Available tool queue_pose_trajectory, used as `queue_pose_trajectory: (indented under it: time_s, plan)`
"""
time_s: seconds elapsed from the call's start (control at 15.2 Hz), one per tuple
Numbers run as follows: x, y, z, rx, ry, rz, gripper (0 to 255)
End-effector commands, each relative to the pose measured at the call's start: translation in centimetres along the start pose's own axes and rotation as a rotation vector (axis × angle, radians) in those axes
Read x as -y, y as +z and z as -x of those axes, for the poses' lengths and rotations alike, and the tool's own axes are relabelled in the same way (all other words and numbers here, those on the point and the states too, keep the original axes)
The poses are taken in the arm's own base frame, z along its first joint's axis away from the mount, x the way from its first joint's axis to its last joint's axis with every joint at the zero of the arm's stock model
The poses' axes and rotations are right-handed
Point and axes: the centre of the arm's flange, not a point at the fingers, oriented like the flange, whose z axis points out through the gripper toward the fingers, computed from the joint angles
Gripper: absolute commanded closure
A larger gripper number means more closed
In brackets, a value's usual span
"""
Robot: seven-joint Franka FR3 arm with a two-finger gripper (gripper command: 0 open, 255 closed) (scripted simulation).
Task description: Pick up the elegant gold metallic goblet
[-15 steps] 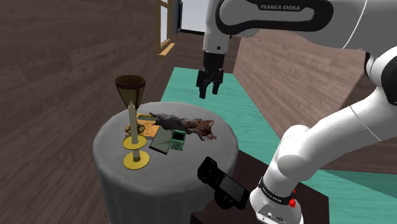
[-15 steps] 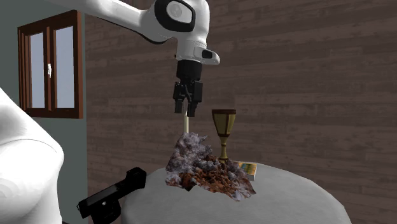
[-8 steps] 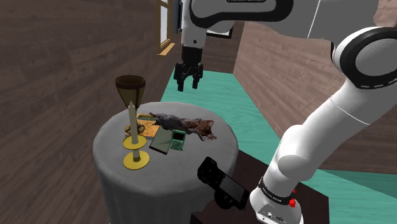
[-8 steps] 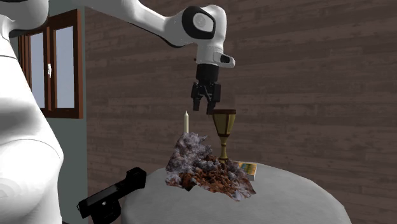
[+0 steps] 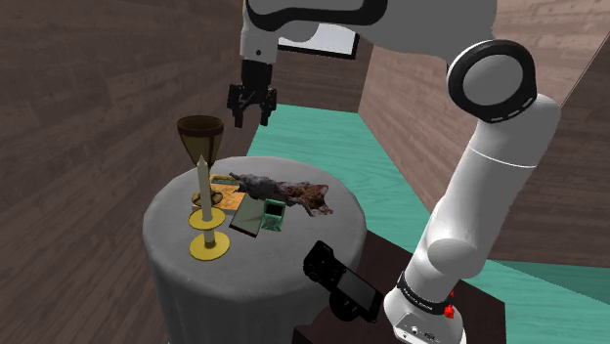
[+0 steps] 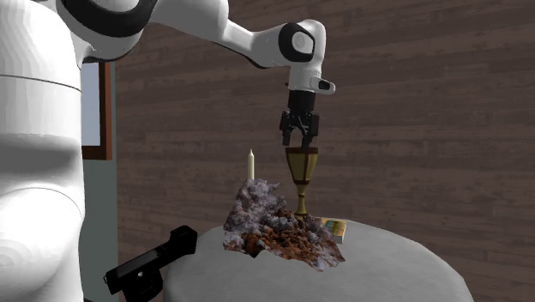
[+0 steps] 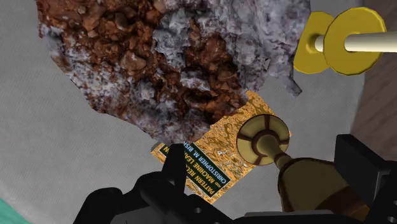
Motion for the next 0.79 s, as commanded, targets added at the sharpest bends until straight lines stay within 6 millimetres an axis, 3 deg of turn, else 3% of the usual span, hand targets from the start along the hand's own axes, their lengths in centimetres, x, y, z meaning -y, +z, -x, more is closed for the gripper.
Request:
queue_pose_trajectory:
  time_s: [0.0,0.4,0.73]
  plan:
    - [1.1,-0.3,-2.3,-0.005,-0.002,-0.01,0]
    - [3.7,-1.3,-9.4,-0.018,-0.009,-0.037,0]
    - [3.3,0.8,-9.5,-0.018,-0.009,-0.037,0]
